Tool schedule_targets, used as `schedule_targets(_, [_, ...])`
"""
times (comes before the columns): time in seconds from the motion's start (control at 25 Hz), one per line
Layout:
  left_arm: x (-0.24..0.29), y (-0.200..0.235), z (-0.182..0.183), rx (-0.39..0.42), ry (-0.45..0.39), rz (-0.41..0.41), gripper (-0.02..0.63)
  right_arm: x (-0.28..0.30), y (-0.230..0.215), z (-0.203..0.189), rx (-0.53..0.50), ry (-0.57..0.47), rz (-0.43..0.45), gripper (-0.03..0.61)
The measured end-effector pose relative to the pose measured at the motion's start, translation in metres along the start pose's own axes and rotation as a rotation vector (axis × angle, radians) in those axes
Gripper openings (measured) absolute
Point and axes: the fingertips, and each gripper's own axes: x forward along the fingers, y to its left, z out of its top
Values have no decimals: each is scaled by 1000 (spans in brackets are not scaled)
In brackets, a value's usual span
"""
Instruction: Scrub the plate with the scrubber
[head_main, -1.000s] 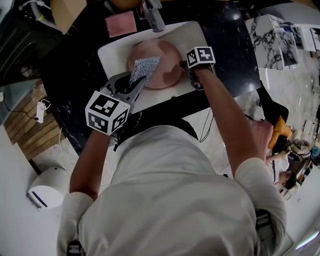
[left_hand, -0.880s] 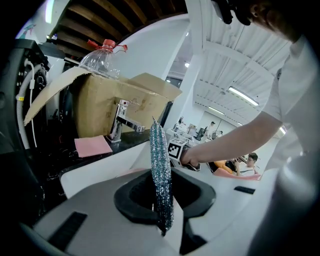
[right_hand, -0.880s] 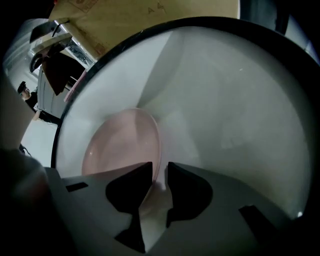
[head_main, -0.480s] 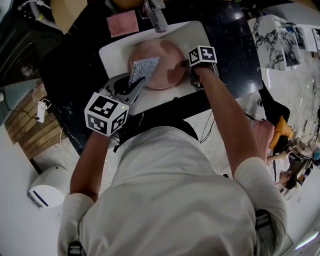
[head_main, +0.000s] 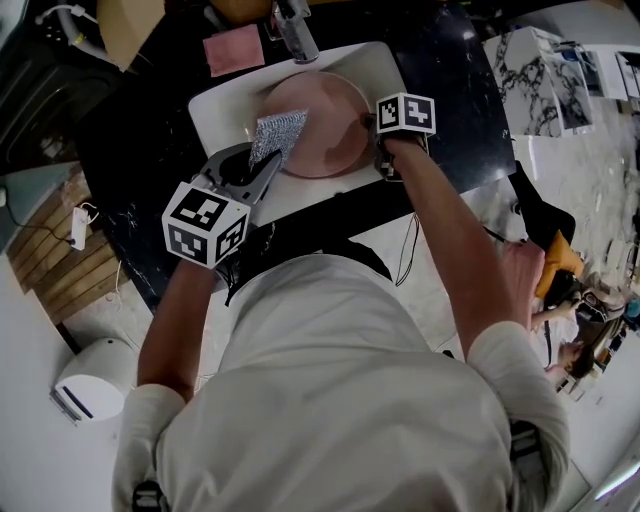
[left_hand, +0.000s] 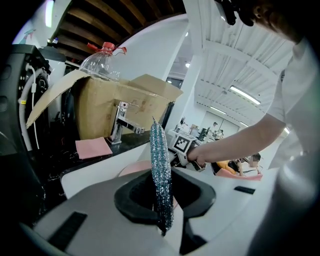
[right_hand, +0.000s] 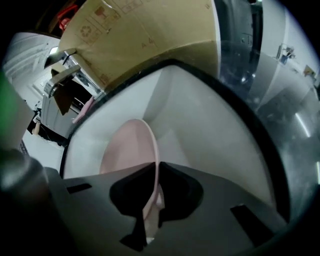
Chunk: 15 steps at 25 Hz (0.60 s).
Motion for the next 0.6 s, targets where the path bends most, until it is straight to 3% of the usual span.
schedule_targets(0.2, [0,-16,9,8,-22,-3,71,-33,0,9,-21,-92,-13,23])
schedule_targets(0.6, [14,-72,24,49,-47,-24,69,-107,2,15,-51,-223,48,21])
